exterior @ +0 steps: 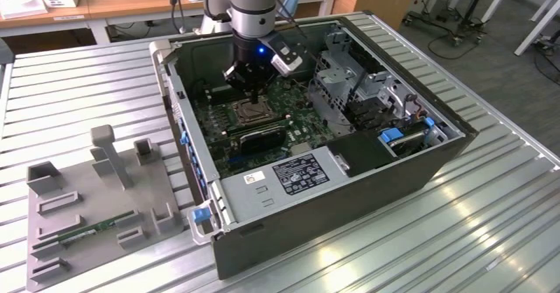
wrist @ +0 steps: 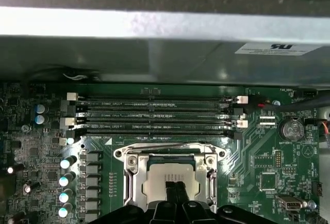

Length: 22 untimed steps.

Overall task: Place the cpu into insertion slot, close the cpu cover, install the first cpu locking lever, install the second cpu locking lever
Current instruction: 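Install the first cpu locking lever, then install the second cpu locking lever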

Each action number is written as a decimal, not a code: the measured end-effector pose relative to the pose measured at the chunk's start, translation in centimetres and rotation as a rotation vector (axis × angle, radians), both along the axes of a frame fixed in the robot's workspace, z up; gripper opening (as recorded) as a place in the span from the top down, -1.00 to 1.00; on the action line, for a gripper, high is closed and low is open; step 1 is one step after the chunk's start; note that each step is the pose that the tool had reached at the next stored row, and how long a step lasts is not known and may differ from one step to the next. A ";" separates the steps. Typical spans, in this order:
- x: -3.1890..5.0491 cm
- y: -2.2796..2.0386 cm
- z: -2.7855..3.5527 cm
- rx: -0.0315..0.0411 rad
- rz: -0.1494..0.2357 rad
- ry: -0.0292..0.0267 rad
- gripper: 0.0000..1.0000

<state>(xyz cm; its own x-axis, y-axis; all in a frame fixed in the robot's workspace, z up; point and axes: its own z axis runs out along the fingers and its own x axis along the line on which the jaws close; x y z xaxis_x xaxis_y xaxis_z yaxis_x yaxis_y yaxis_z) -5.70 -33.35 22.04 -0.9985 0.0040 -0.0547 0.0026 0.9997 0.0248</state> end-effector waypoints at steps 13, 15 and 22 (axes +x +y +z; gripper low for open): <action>-0.14 -0.46 0.22 0.0005 0.000 -0.0022 0.79; -0.16 -0.46 0.21 0.0006 0.000 -0.0042 0.79; -0.18 -0.46 0.22 0.0005 0.000 -0.0061 0.79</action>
